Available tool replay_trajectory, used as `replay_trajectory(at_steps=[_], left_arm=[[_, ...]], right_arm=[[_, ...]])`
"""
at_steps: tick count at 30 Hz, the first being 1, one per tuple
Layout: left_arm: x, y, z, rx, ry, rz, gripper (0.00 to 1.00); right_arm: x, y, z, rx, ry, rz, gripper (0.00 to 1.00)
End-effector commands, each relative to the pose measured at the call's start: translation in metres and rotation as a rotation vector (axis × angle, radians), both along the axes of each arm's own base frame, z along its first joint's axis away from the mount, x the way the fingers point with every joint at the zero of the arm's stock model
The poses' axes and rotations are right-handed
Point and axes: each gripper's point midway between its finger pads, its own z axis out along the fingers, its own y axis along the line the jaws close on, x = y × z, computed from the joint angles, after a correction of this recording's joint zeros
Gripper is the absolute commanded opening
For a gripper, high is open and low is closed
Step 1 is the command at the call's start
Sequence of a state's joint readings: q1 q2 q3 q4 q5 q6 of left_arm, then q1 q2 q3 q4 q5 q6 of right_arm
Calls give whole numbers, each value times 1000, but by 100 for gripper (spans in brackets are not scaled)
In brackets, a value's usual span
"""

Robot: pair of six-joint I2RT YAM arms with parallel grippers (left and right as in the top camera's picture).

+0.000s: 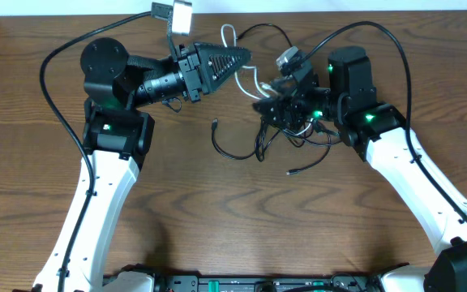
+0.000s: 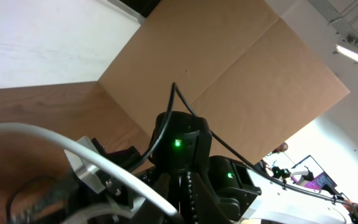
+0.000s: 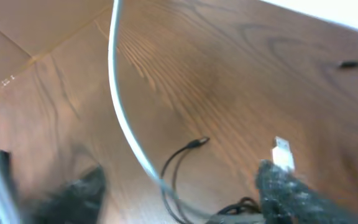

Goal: Untangle cables
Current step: 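Grasp the white cable with the right gripper and pull it off to the right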

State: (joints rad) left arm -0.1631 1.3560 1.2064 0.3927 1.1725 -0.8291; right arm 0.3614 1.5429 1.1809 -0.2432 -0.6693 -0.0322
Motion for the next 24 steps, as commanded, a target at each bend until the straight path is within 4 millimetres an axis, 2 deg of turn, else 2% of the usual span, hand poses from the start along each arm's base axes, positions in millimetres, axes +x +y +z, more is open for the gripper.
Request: replay_trajectory(at_steps=[1, 4, 7, 8, 11, 15, 20, 24], left_arm=[[-5, 0, 7, 10, -65, -3, 8], [0, 1, -5, 44, -52, 20, 8], [8, 3, -31, 114, -6, 62, 8], [9, 4, -40, 140, 6, 76, 11], [15, 9, -65, 220, 34, 125, 30], [22, 18, -90, 313, 70, 193, 39], [26, 26, -102, 359, 99, 240, 40], [25, 26, -105, 366, 110, 236, 41]], right_arm=[[-3, 3, 0, 14, 19, 8, 1], [-3, 3, 0, 19, 31, 1, 1], [-3, 3, 0, 25, 43, -6, 1], [-2, 2, 0, 25, 44, -8, 1], [6, -6, -2, 25, 74, -73, 1], [16, -22, -4, 39, 119, -148, 1], [30, -53, -5, 81, 197, -265, 1], [38, -77, 10, 118, 212, -335, 1]])
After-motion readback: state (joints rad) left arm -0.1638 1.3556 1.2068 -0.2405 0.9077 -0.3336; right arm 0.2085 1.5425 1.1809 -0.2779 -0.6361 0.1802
